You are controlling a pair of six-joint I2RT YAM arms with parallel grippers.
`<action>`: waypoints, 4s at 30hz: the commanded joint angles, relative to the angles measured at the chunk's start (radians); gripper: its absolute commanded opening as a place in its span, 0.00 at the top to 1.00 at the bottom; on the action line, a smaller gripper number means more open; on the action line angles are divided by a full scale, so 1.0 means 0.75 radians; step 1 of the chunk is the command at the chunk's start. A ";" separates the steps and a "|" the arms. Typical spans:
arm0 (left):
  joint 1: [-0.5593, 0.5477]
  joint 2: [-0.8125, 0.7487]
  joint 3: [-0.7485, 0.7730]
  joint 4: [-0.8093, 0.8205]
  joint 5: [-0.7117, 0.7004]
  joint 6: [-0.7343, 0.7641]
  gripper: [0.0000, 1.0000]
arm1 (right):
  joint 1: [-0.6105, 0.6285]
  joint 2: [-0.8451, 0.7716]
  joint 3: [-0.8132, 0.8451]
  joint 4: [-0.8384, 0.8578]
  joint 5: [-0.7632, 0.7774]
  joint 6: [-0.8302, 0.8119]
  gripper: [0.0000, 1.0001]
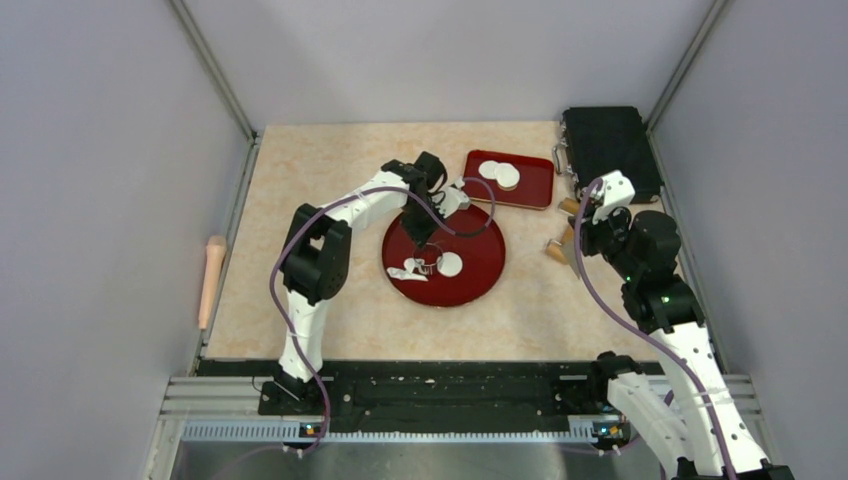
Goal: Roll out the dumpling wrappers from the dough
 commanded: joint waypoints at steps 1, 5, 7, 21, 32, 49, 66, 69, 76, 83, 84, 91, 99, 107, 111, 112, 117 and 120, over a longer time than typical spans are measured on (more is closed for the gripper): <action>0.002 -0.035 0.030 -0.055 -0.061 0.035 1.00 | -0.014 -0.014 0.002 0.079 -0.013 0.015 1.00; 0.031 -0.101 0.009 0.052 -0.002 -0.057 1.00 | -0.012 -0.012 0.002 0.081 -0.013 0.015 1.00; 0.071 -0.142 -0.007 0.133 0.051 -0.134 1.00 | -0.014 -0.010 0.002 0.079 -0.014 0.015 1.00; 0.098 -0.231 -0.141 0.106 0.206 0.025 1.00 | -0.014 -0.005 0.005 0.075 -0.021 0.017 1.00; 0.043 -0.209 -0.135 0.065 -0.021 0.118 1.00 | -0.013 0.003 0.006 0.072 -0.026 0.017 1.00; -0.005 -0.165 -0.127 -0.013 -0.188 0.124 1.00 | -0.013 0.179 0.098 0.069 -0.290 0.147 1.00; 0.103 -0.257 -0.089 -0.022 -0.098 0.027 0.82 | -0.024 0.857 0.206 0.951 -0.539 0.753 1.00; 0.145 -0.282 -0.095 -0.008 -0.041 0.005 0.66 | -0.061 1.019 0.279 1.043 -0.652 0.840 1.00; 0.329 -0.412 -0.142 0.133 0.192 -0.093 0.43 | -0.084 1.338 0.434 1.101 -0.876 0.952 1.00; 0.387 -0.377 -0.188 0.252 0.057 -0.172 0.39 | -0.086 1.631 0.622 1.195 -1.033 0.999 1.00; 0.390 -0.359 -0.186 0.256 0.030 -0.178 0.39 | -0.086 1.667 0.641 1.232 -1.047 1.019 1.00; 0.392 -0.218 -0.160 0.243 -0.075 -0.159 0.39 | -0.087 1.841 0.805 1.163 -1.153 0.933 1.00; 0.393 -0.117 -0.082 0.202 -0.087 -0.140 0.39 | -0.073 1.977 0.848 1.193 -1.260 0.907 1.00; 0.392 -0.068 -0.043 0.180 -0.050 -0.136 0.39 | -0.042 2.029 0.777 1.314 -1.318 0.919 1.00; 0.392 -0.052 -0.040 0.170 -0.035 -0.134 0.39 | -0.027 2.042 0.721 1.427 -1.353 1.003 1.00; 0.392 -0.048 -0.041 0.169 -0.029 -0.134 0.39 | -0.028 2.048 0.703 1.499 -1.356 1.044 1.00; 0.390 -0.017 -0.031 0.160 -0.023 -0.134 0.39 | -0.022 2.092 0.735 1.513 -1.371 1.119 1.00; 0.390 0.013 -0.013 0.142 -0.004 -0.136 0.39 | -0.014 2.098 0.734 1.520 -1.371 1.126 1.00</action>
